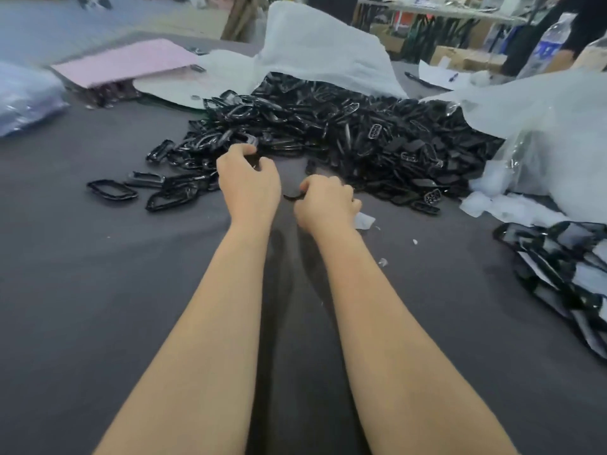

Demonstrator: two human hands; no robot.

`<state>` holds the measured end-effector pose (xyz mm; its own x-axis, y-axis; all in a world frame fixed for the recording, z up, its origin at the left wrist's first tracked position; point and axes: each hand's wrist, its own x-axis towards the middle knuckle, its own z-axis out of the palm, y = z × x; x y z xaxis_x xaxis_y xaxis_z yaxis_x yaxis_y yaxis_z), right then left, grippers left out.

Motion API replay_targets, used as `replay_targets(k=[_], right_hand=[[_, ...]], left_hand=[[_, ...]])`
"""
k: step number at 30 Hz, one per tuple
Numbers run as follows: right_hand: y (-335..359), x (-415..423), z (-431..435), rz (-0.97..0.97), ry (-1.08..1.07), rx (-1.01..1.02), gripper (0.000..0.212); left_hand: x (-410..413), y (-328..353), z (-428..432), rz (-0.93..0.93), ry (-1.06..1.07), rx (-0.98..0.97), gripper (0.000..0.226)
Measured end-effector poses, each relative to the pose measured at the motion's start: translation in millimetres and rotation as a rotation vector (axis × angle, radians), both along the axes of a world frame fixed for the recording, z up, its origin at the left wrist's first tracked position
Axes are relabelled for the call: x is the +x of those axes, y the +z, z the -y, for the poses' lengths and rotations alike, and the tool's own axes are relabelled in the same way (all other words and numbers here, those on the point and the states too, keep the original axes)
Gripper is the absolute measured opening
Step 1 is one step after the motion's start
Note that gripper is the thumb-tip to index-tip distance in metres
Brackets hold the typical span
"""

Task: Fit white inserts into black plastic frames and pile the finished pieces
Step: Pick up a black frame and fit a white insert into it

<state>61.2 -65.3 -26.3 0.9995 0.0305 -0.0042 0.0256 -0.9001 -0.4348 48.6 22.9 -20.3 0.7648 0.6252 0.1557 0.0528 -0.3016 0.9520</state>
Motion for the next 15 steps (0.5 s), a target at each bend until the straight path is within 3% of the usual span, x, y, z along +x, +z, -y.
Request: replay_targets(k=[3, 6, 10, 15], right_hand=[[4.4, 7.8, -14.6, 0.109, -0.051, 0.067, 0.038], [8.6, 19.6, -36.4, 0.166, 0.098, 0.217, 0.044], [7.2, 37.9, -67.2, 0.081, 0.217, 0.359, 0.047], [1.4, 55.9, -88.0, 0.008, 0.127, 0.465, 0.037]], left_hand=[[7.7, -4.2, -19.8, 0.014, 0.066, -0.056, 0.031], [18.4, -2.6, -27.2, 0.061, 0.105, -0.216, 0.031], [32.1, 2.2, -38.5, 0.136, 0.150, -0.252, 0.029], [43.2, 3.2, -47.4, 0.127, 0.145, -0.288, 0.029]])
